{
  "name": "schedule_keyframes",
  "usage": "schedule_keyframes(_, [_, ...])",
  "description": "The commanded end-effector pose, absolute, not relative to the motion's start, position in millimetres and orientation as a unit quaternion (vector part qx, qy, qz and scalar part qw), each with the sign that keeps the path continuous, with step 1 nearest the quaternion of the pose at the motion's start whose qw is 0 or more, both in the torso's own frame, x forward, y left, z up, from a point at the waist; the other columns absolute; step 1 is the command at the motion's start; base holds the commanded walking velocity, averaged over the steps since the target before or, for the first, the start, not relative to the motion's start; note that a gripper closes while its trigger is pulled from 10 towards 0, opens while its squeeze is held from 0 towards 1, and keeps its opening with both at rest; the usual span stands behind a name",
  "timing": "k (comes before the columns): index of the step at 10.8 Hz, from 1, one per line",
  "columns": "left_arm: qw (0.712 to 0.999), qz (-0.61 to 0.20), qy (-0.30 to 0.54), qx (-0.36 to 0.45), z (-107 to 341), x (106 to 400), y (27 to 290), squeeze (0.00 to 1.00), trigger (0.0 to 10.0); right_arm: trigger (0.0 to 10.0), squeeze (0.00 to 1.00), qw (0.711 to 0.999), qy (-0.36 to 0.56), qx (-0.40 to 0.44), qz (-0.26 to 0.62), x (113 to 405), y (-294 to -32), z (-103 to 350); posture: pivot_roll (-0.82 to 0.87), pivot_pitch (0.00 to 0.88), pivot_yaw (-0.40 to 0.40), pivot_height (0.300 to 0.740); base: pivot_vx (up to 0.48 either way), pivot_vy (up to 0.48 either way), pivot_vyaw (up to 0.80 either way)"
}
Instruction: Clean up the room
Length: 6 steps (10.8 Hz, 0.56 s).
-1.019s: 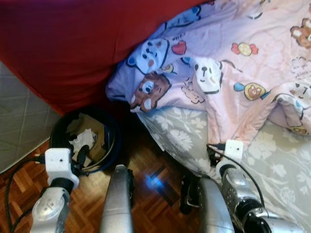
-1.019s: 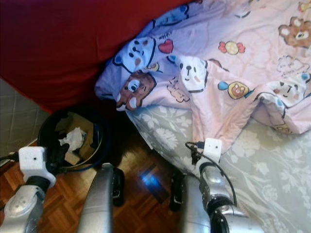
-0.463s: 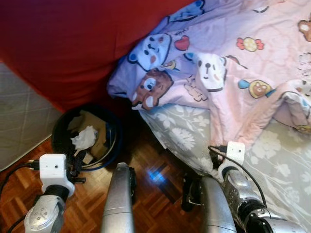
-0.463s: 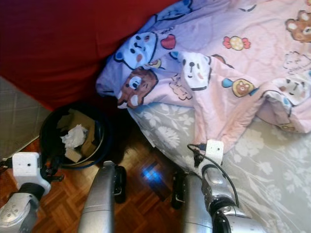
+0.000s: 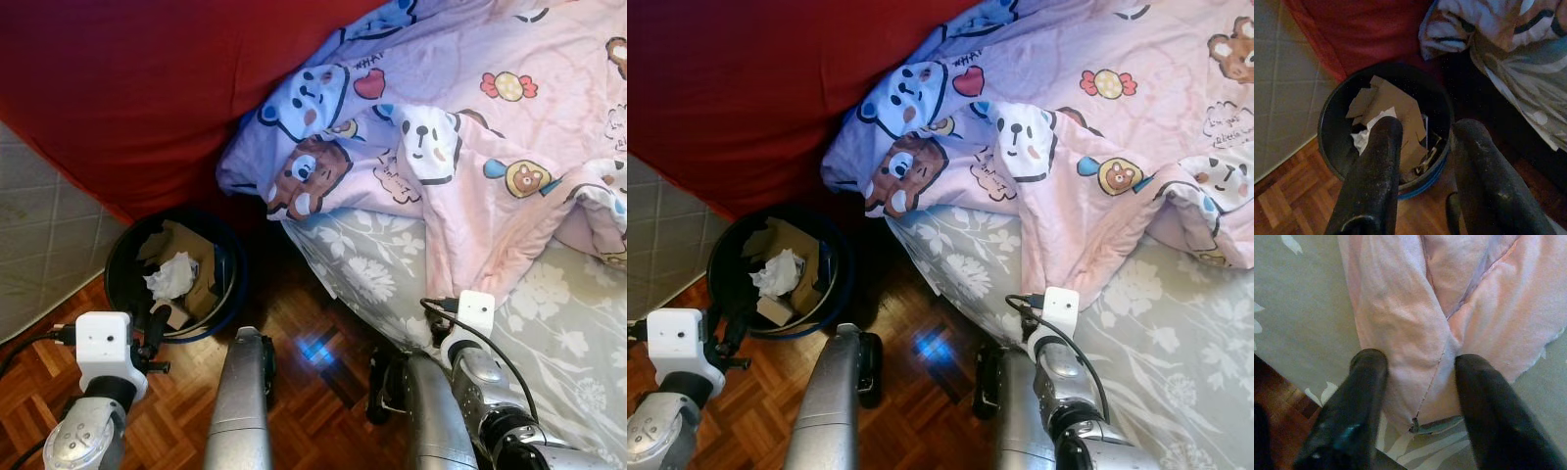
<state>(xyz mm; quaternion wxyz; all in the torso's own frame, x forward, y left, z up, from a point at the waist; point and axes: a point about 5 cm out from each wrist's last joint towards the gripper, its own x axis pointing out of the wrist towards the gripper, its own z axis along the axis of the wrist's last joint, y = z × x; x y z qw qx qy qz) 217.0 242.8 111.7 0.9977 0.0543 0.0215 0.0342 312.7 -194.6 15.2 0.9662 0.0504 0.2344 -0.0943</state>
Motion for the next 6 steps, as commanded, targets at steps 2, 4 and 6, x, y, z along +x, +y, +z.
schedule_keyframes(2, [0.996,0.047,0.050,0.055,104.7,203.9,249.9,0.00,10.0,0.0,0.00,0.952,0.279,0.060,-0.109,293.1,-196.1,-5.9,0.39,0.608,0.040,0.631,0.000,0.000,0.00])
schedule_keyframes(4, [0.996,0.049,0.055,0.057,103.6,202.0,251.6,0.00,10.0,0.0,0.00,0.952,0.278,0.059,-0.112,293.5,-196.3,-5.4,0.39,0.608,0.041,0.631,0.000,0.000,0.00])
schedule_keyframes(6, [0.995,0.051,0.059,0.058,102.1,201.5,252.7,0.00,10.0,0.0,0.00,0.953,0.273,0.060,-0.112,295.1,-196.7,-3.7,0.39,0.602,0.041,0.631,0.000,0.000,0.00])
